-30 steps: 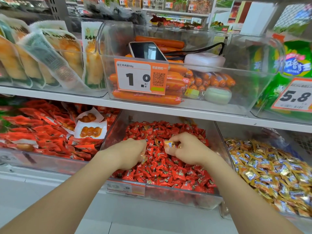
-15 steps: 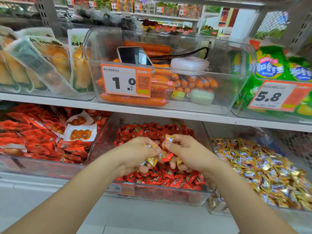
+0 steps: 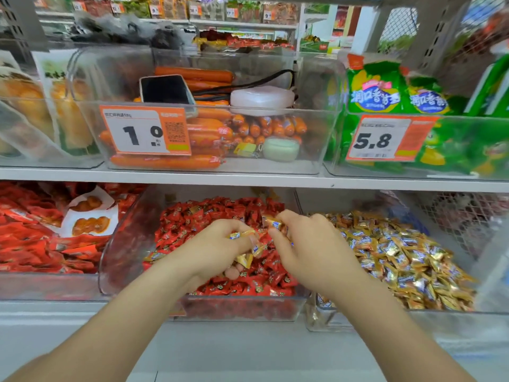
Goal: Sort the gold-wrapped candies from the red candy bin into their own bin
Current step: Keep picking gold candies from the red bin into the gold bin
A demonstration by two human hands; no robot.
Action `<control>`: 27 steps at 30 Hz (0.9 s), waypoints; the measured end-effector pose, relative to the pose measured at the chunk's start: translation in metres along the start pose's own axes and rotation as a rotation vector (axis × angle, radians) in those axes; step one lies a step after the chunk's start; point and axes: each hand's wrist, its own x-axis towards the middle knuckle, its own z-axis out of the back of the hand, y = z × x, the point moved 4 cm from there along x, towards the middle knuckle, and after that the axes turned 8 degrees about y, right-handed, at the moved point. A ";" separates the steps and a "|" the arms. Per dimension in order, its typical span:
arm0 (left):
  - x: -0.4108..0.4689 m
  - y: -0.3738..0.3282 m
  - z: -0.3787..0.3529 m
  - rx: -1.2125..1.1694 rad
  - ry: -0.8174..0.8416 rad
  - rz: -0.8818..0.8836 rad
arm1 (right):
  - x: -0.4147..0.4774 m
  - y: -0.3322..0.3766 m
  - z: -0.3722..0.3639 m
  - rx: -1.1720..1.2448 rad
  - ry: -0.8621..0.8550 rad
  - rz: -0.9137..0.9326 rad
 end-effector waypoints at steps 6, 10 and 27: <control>-0.001 -0.021 -0.027 -0.051 -0.089 -0.104 | -0.010 -0.065 0.019 0.363 -0.178 -0.162; -0.002 -0.041 -0.053 0.055 -0.147 -0.248 | -0.024 -0.126 0.017 0.165 -0.129 -0.297; 0.071 -0.083 -0.183 1.295 0.019 -0.390 | -0.101 -0.192 0.051 0.505 -0.375 -0.512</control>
